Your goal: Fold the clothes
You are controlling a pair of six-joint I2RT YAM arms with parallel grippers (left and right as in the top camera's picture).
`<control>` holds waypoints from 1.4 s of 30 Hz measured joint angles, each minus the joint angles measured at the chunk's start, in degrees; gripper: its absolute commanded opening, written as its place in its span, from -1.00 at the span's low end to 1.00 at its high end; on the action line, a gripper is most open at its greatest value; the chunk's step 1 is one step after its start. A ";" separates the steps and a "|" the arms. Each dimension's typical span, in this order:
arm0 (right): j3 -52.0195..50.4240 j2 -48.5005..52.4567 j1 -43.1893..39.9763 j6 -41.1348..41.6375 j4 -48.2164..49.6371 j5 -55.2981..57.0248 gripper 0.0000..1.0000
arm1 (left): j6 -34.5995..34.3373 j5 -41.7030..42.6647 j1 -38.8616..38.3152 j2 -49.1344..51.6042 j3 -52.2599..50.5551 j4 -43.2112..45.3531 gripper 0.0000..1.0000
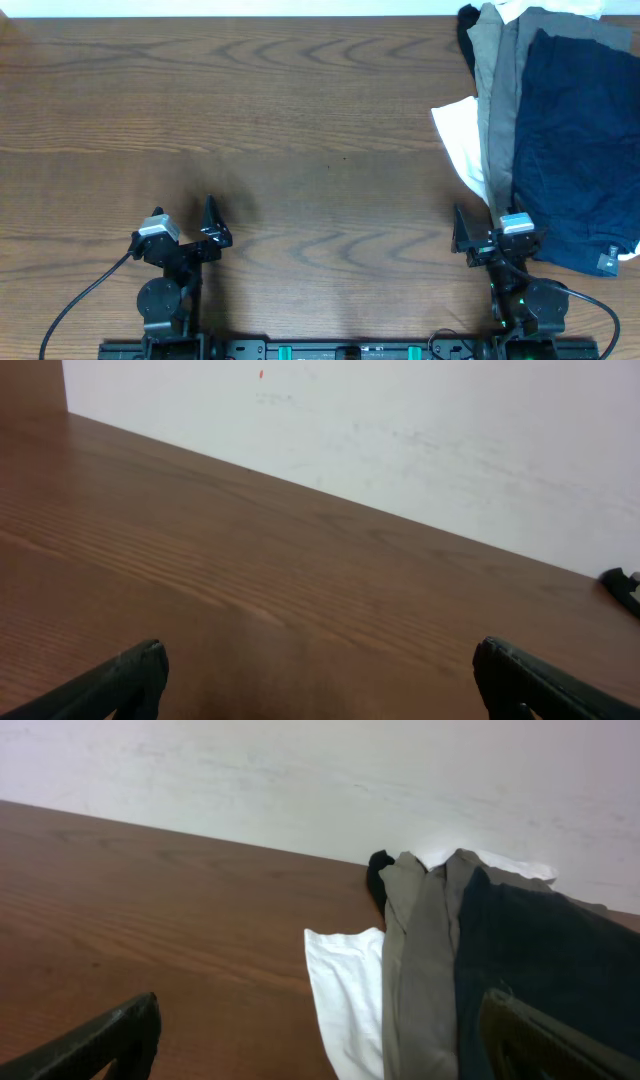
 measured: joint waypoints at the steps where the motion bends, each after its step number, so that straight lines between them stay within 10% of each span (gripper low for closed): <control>1: 0.00 0.00 0.00 0.00 0.00 0.00 0.99 | 0.02 0.00 0.00 0.00 0.00 0.00 0.96; 42: 0.00 0.00 0.00 0.63 4.31 0.00 0.99 | 2.78 0.04 0.00 0.00 1.18 -1.77 0.96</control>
